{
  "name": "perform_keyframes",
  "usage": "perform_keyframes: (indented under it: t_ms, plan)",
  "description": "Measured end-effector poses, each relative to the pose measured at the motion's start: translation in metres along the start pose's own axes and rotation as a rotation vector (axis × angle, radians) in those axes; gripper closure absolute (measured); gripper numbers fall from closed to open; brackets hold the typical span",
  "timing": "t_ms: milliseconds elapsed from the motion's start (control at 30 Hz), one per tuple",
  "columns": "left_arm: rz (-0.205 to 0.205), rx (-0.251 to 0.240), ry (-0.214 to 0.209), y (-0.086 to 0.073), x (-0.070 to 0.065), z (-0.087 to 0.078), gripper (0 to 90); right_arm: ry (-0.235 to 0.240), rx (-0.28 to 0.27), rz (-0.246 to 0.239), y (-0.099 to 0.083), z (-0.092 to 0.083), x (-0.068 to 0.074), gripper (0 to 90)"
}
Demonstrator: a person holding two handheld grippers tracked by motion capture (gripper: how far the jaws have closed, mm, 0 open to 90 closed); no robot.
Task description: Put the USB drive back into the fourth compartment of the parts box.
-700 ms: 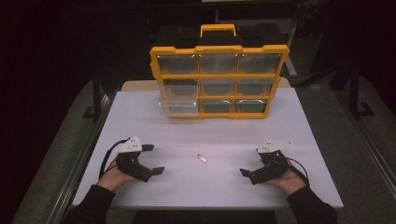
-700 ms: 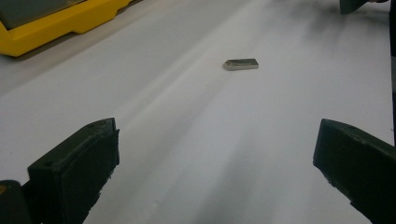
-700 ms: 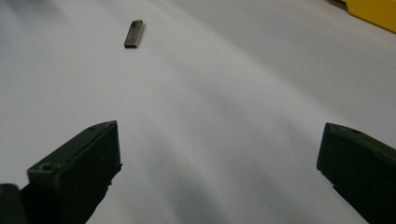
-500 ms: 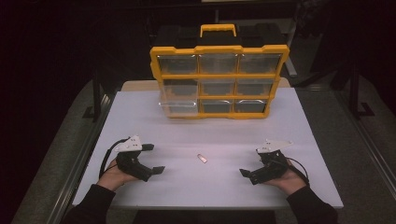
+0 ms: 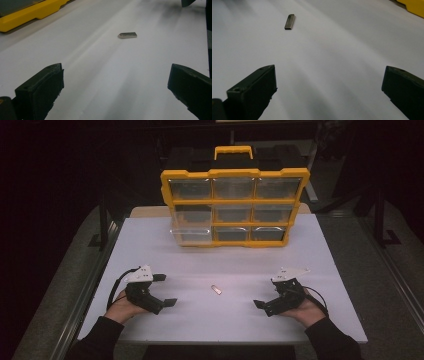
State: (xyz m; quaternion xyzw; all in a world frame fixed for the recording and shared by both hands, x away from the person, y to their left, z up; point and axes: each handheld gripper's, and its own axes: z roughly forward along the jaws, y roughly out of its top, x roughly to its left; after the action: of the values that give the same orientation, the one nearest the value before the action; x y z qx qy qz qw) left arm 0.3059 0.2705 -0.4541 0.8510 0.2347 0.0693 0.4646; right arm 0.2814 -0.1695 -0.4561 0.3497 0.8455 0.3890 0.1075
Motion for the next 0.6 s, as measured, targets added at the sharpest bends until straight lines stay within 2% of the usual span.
perform_keyframes:
  t_ms: [600]
  plan:
    - [-0.004,-0.001,0.002,0.000,0.000,0.000,0.0,0.016,-0.007,-0.005,0.015,0.002,0.001,0.0]
